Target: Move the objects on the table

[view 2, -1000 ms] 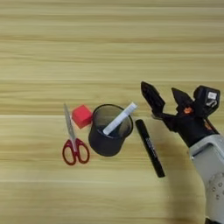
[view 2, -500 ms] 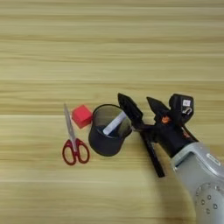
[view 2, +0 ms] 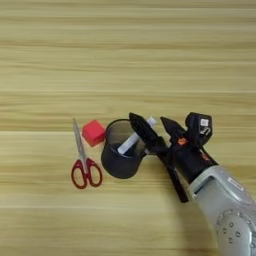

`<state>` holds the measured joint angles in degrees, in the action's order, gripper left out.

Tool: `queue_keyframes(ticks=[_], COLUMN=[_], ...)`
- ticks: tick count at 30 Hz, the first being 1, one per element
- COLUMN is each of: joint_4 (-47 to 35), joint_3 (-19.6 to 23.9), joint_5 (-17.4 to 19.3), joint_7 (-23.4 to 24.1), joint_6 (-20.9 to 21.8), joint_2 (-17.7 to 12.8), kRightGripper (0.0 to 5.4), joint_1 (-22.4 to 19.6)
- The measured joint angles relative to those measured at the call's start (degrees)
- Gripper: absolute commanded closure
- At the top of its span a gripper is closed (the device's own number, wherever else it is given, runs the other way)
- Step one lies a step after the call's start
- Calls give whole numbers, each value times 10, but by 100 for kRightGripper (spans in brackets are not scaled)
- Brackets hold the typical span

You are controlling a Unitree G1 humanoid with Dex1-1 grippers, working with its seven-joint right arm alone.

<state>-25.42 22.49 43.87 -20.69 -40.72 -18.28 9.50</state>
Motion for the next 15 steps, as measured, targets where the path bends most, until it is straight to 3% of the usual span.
queue_keyframes(ticks=[15], joint_4=[6], joint_3=[-5], joint_5=[0], joint_7=[0], joint_6=[0], joint_2=[0], kRightGripper=[4], joint_1=[-1])
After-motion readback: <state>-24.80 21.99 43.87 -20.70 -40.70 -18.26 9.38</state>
